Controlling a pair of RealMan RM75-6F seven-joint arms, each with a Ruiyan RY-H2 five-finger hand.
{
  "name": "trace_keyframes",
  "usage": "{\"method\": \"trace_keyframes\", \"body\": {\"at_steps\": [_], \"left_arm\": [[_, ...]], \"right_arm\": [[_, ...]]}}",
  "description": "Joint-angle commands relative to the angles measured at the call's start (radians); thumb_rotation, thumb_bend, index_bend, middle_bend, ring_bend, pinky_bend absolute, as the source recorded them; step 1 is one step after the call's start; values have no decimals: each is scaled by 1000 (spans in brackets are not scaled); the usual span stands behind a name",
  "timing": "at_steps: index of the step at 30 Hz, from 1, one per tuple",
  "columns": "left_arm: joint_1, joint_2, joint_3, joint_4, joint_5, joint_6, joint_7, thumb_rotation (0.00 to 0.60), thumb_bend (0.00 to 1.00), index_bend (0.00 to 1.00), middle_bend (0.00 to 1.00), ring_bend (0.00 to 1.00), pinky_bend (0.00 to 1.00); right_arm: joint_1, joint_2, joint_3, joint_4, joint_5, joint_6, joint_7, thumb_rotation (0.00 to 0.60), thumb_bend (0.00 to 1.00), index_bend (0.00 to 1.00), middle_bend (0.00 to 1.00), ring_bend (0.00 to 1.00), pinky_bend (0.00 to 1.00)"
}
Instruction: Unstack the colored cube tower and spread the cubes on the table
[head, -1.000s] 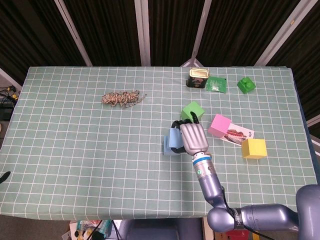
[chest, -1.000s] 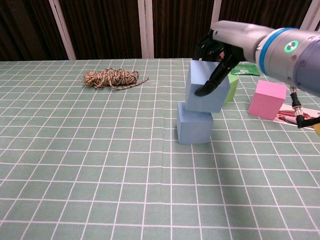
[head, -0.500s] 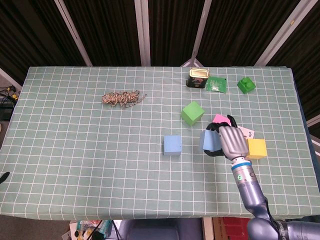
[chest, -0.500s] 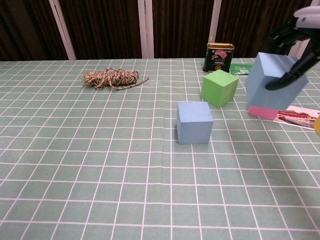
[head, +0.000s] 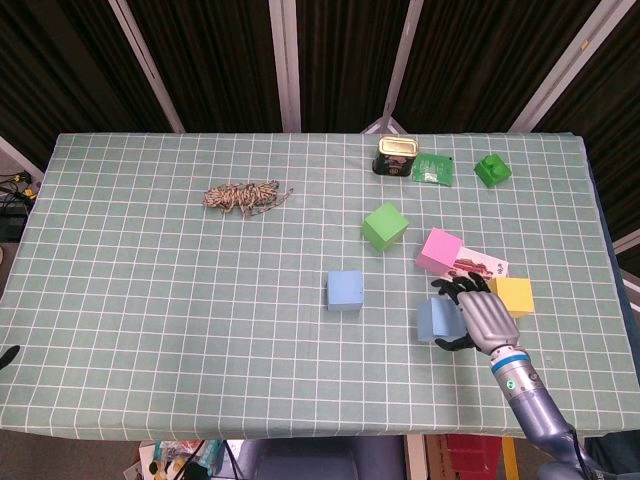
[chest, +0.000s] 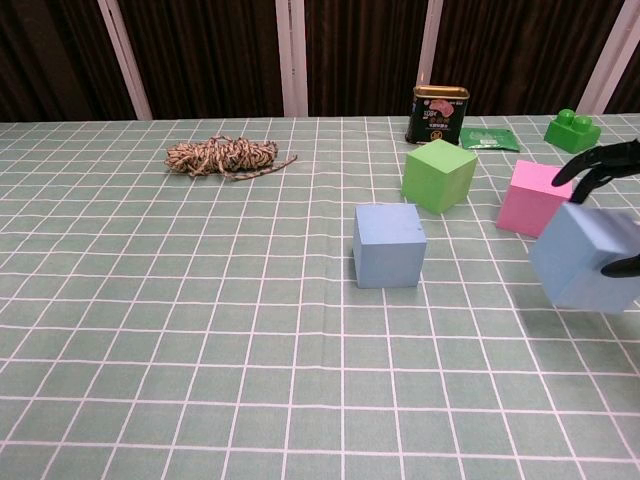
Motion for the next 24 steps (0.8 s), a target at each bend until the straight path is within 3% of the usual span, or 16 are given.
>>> {"method": "trace_keyframes", "body": {"at_steps": [1, 7, 9, 14, 20, 24], "left_arm": [[5, 2, -1, -1, -1, 7, -10, 600, 173, 206, 0, 0, 85], [6, 11, -11, -2, -25, -2, -27, 600, 173, 205, 0, 0, 84], [8, 13, -13, -1, -25, 1, -33, 600, 173, 205, 0, 0, 84], [9, 11, -14, 9, -15, 7, -42, 600, 173, 205, 0, 0, 84], [9, 17, -9, 27, 14, 10, -74, 600, 173, 205, 0, 0, 84], [15, 13, -1, 50, 43, 33, -55, 600, 180, 205, 0, 0, 85]], "right_arm": [[11, 15, -11, 8, -3, -23, -23, 600, 128, 2, 0, 23, 0], [6, 115, 6, -80, -50, -72, 72, 600, 66, 0, 0, 18, 0], [-16, 144, 22, -86, -100, -38, 119, 600, 62, 0, 0, 24, 0], [-145, 82, 77, 6, -209, 302, 132, 600, 61, 0, 19, 63, 0], [-274, 127, -13, 95, -351, 394, 283, 600, 61, 1, 20, 63, 0], [-367, 92, -64, 212, -464, 526, 277, 600, 60, 27, 19, 62, 0]]}}
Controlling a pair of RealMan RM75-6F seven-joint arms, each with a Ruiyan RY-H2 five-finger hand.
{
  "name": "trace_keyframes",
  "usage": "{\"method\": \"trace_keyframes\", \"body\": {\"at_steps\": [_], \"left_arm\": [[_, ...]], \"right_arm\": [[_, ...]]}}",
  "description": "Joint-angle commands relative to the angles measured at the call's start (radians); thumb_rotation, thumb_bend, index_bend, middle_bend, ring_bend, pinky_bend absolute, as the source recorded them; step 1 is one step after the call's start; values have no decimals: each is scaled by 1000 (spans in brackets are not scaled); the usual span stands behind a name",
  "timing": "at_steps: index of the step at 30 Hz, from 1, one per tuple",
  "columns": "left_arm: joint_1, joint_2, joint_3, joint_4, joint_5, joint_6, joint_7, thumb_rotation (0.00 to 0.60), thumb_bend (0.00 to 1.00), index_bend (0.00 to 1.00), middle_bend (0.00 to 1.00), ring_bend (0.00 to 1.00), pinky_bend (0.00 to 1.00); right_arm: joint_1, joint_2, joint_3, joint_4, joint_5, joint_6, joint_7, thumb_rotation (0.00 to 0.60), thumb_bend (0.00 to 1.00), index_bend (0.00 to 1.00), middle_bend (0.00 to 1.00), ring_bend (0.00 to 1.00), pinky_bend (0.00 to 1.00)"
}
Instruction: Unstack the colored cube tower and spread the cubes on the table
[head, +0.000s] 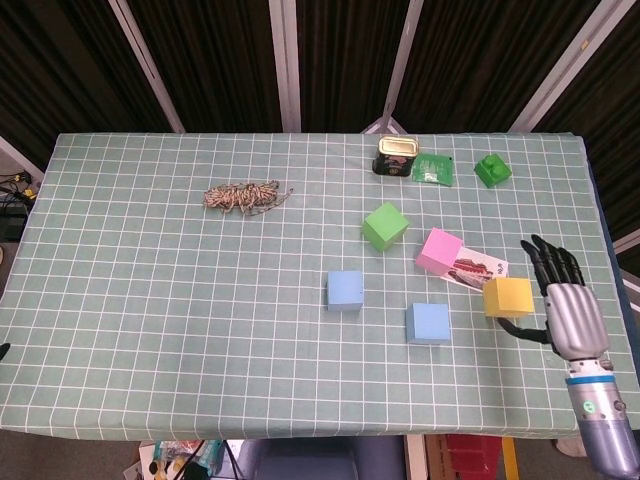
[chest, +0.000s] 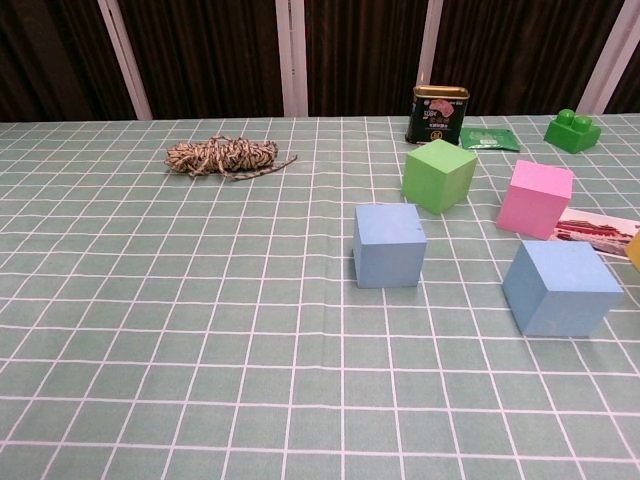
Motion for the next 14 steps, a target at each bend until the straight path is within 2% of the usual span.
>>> {"method": "trace_keyframes", "body": {"at_steps": [1, 6, 9, 14], "left_arm": [[3, -2, 11, 14, 23, 10, 20, 600, 180, 205, 0, 0, 85], [0, -6, 31, 19, 60, 6, 46, 600, 180, 205, 0, 0, 84], [-4, -13, 42, 22, 77, 0, 74, 600, 180, 205, 0, 0, 82], [-12, -29, 51, 26, 103, -2, 100, 600, 180, 205, 0, 0, 77]], "right_arm": [[-142, -33, -79, 154, -150, 167, 14, 600, 60, 29, 20, 61, 0], [-194, -67, -122, 235, -219, 201, 3, 600, 61, 29, 20, 24, 0], [-197, -59, -129, 223, -218, 173, -64, 600, 61, 29, 20, 10, 0], [-204, -57, -123, 208, -221, 158, -91, 600, 61, 29, 20, 0, 0]]}}
